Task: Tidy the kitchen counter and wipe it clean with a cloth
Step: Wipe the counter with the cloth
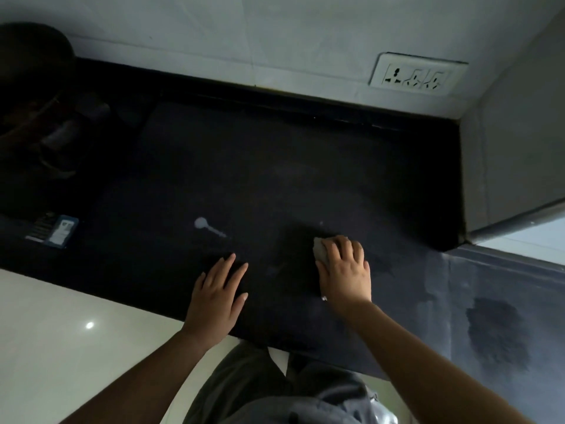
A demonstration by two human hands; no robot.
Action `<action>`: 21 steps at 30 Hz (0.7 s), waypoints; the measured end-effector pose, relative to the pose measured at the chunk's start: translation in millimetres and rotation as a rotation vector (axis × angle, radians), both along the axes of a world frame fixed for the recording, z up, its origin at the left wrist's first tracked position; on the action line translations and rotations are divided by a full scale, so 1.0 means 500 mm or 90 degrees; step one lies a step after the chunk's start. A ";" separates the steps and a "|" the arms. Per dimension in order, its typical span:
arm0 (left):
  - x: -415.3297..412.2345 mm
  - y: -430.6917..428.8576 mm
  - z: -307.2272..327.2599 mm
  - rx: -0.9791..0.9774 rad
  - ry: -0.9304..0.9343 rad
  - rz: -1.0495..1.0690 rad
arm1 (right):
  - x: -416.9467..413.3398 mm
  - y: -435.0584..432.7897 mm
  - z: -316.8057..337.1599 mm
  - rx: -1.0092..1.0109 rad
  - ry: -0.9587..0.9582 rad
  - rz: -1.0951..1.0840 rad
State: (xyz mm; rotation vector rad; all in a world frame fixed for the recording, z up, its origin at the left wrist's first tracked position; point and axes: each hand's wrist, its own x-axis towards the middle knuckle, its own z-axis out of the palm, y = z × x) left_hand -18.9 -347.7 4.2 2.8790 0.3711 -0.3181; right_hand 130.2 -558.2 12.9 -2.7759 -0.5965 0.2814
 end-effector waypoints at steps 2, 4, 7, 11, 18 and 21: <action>-0.002 -0.002 -0.002 -0.010 -0.004 0.010 | 0.033 0.022 0.003 0.005 0.013 -0.023; -0.002 -0.005 0.001 -0.024 -0.005 0.024 | 0.060 0.036 0.003 0.010 0.016 -0.054; -0.002 -0.010 0.002 -0.044 -0.014 0.057 | 0.095 0.055 0.002 0.008 0.006 -0.068; -0.004 -0.018 0.000 -0.038 -0.019 0.074 | 0.115 0.088 0.004 -0.030 0.003 -0.043; -0.003 -0.029 0.005 -0.022 0.003 0.089 | -0.014 0.015 -0.001 0.006 -0.017 0.188; 0.001 -0.030 0.009 -0.018 0.010 0.087 | -0.004 -0.027 -0.008 -0.002 -0.036 0.257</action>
